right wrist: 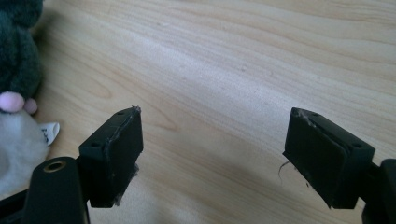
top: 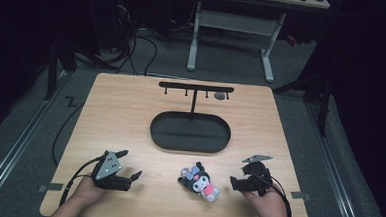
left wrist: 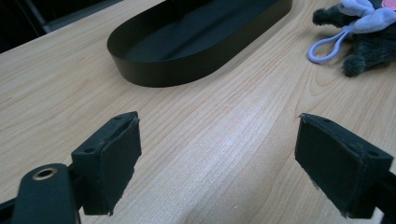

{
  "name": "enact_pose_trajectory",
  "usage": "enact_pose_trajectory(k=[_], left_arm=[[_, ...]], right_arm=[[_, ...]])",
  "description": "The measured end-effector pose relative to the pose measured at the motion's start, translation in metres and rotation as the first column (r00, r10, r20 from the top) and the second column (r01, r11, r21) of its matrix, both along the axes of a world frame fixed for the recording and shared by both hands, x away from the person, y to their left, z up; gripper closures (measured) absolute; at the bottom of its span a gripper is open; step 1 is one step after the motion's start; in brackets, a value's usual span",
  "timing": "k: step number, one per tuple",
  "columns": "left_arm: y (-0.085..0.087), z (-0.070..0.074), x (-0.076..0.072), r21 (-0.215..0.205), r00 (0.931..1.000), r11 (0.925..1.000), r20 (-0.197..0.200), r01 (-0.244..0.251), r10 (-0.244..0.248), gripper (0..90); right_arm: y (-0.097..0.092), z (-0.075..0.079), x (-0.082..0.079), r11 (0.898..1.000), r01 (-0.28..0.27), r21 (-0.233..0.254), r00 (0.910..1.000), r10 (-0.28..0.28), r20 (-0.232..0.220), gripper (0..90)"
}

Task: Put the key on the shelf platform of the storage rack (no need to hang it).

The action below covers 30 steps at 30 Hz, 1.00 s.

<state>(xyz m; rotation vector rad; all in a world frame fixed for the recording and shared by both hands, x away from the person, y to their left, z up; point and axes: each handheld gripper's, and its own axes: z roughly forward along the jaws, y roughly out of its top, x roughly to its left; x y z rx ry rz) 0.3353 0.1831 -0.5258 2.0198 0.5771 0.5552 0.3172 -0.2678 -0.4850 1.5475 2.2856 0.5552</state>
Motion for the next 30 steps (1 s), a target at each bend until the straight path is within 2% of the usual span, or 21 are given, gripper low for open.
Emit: enact_pose_trajectory(k=[3, 11, 18, 24, 30], left_arm=[[0.000, 0.000, 0.000, 0.002, 1.0000, 1.0000, 0.003, 0.001, -0.001, 15.4], [-0.001, 0.000, -0.001, 0.004, 1.0000, 1.0000, 0.004, 0.001, -0.001, 15.4], [-0.001, 0.000, -0.001, 0.003, 1.0000, 1.0000, 0.003, 0.001, -0.001, 15.4], [0.000, 0.000, -0.001, 0.003, 1.0000, 1.0000, 0.003, 0.001, -0.002, 15.4], [-0.001, 0.000, -0.001, 0.003, 1.0000, 1.0000, 0.003, 0.001, -0.001, 15.4]], right_arm=[[0.003, 0.001, -0.001, 0.999, -0.016, -0.028, 0.9994, 0.015, -0.032, 19.3], [0.008, 0.004, -0.001, 0.996, -0.055, -0.064, 0.9948, 0.049, -0.089, 19.6], [0.017, 0.008, -0.002, 0.987, -0.113, -0.118, 0.9858, 0.096, -0.138, 19.8], [0.023, 0.016, -0.004, 0.981, -0.153, -0.121, 0.9760, 0.131, -0.174, 19.8], [0.031, 0.029, -0.008, 0.976, -0.186, -0.110, 0.9699, 0.164, -0.180, 16.4]])
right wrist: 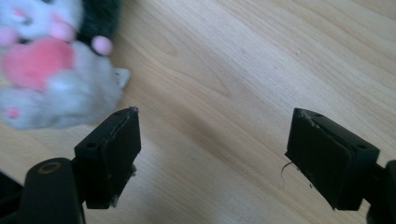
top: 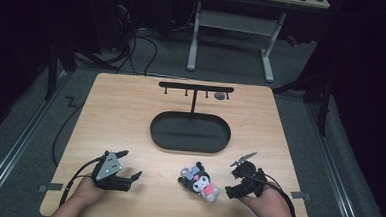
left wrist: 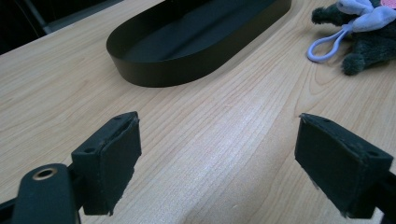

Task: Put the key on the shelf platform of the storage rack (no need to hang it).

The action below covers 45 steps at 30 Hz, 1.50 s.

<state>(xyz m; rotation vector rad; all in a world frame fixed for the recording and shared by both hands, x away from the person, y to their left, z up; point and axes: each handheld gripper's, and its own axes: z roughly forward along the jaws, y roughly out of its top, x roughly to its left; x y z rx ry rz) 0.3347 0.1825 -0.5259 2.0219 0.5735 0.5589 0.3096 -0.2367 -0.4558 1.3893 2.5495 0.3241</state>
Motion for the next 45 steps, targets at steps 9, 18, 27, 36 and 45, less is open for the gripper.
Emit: enact_pose_trajectory(k=[9, 18, 27, 36, 45], left_arm=[[0.000, 0.000, 0.000, 0.002, 1.0000, 1.0000, -0.001, 0.001, -0.001, 15.4], [0.000, 0.000, 0.000, 0.000, 1.0000, 1.0000, -0.002, 0.002, -0.002, 15.4], [0.000, 0.000, 0.000, 0.000, 1.0000, 1.0000, -0.003, 0.003, -0.003, 15.4], [0.000, 0.000, 0.000, 0.001, 1.0000, 1.0000, -0.002, 0.004, -0.004, 15.4], [0.000, 0.000, 0.000, 0.001, 1.0000, 1.0000, -0.002, 0.004, -0.004, 15.4]], right_arm=[[0.019, 0.013, -0.004, 0.998, -0.045, 0.043, 0.9989, 0.046, -0.010, 10.9], [0.039, 0.013, -0.005, 0.994, -0.095, 0.050, 0.9952, 0.096, -0.019, 4.0], [0.053, 0.004, -0.005, 0.990, -0.127, 0.058, 0.9904, 0.130, -0.047, 4.4], [0.061, -0.008, -0.007, 0.988, -0.148, 0.052, 0.9866, 0.151, -0.062, 7.3], [0.066, -0.019, -0.008, 0.986, -0.163, 0.037, 0.9843, 0.165, -0.063, 13.7]])
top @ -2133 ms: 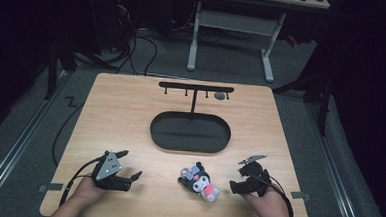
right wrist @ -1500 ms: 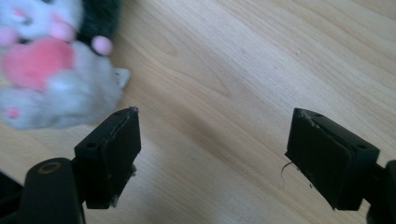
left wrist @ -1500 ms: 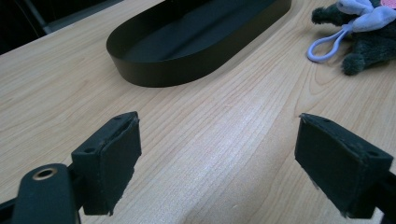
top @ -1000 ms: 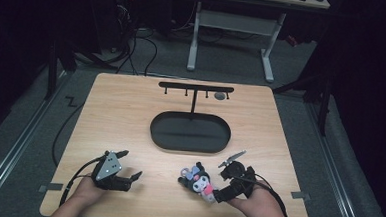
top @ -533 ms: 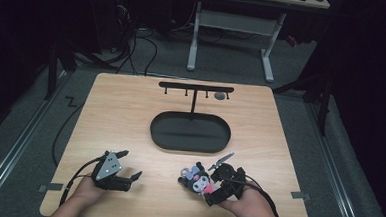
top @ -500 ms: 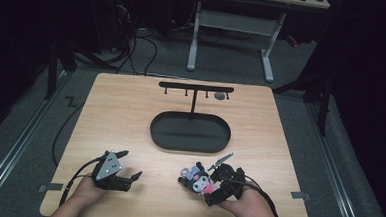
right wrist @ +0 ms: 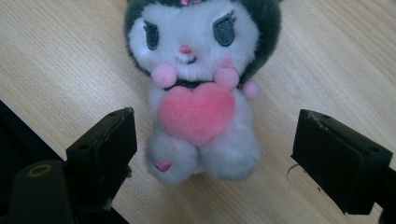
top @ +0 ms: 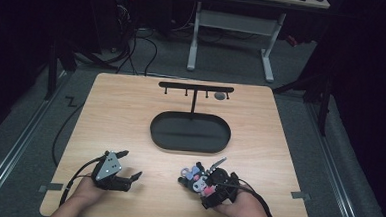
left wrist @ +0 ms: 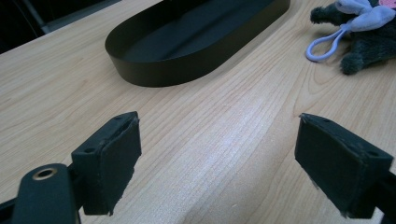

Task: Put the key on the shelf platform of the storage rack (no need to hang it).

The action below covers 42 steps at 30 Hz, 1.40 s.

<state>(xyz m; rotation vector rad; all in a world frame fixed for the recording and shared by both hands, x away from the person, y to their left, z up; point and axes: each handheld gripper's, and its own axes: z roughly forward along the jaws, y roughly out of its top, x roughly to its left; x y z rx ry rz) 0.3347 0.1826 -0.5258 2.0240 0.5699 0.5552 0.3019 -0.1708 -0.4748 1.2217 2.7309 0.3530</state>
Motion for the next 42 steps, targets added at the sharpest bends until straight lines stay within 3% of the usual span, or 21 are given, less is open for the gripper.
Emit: enact_pose_trajectory(k=[10, 23, 42], left_arm=[[0.000, 0.000, 0.000, 0.001, 1.0000, 1.0000, 0.000, 0.000, 0.000, 15.4], [0.000, 0.000, 0.000, 0.002, 1.0000, 1.0000, 0.000, -0.001, 0.001, 15.4], [0.000, 0.000, 0.000, 0.002, 1.0000, 1.0000, 0.000, -0.001, 0.001, 15.4]], right_arm=[[0.007, -0.008, -0.001, 0.999, -0.034, -0.019, 0.9994, 0.034, -0.008, 19.6], [0.008, -0.008, -0.003, 0.999, -0.048, -0.014, 0.9987, 0.049, 0.017, 44.5], [0.000, 0.017, 0.004, 1.000, -0.001, 0.016, 0.9979, 0.000, 0.065, 47.4]])
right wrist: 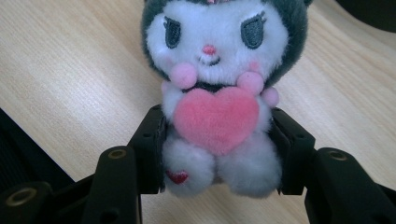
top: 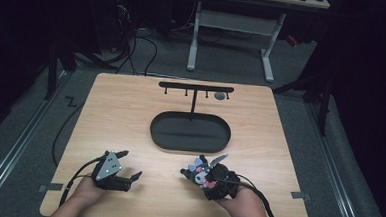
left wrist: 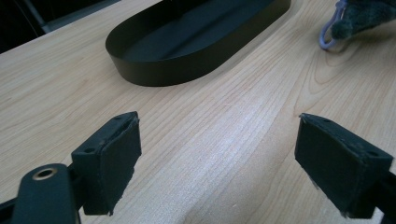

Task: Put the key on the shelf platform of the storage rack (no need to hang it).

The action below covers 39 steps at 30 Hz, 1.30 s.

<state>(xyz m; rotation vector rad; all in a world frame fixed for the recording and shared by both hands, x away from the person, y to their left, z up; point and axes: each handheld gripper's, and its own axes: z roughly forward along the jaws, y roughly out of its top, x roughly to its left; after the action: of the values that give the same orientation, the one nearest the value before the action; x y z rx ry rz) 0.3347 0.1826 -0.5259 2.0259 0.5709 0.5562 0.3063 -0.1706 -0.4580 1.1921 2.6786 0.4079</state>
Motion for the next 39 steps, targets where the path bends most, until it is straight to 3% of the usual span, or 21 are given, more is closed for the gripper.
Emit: enact_pose_trajectory(k=[17, 28, 39], left_arm=[[0.000, 0.000, 0.000, -0.001, 1.0000, 1.0000, 0.000, -0.001, 0.001, 15.4], [0.000, 0.000, -0.001, 0.003, 1.0000, 1.0000, 0.004, 0.001, -0.001, 15.4], [0.000, 0.000, 0.000, -0.001, 1.0000, 1.0000, 0.000, -0.001, 0.001, 15.4]], right_arm=[[-0.017, 0.009, 0.014, 0.997, 0.073, 0.019, 0.9972, -0.074, 0.014, 47.6], [-0.033, 0.025, 0.032, 0.989, 0.141, 0.047, 0.9894, -0.142, 0.029, 47.7], [-0.042, 0.032, 0.050, 0.978, 0.191, 0.078, 0.9805, -0.194, 0.032, 47.7]])
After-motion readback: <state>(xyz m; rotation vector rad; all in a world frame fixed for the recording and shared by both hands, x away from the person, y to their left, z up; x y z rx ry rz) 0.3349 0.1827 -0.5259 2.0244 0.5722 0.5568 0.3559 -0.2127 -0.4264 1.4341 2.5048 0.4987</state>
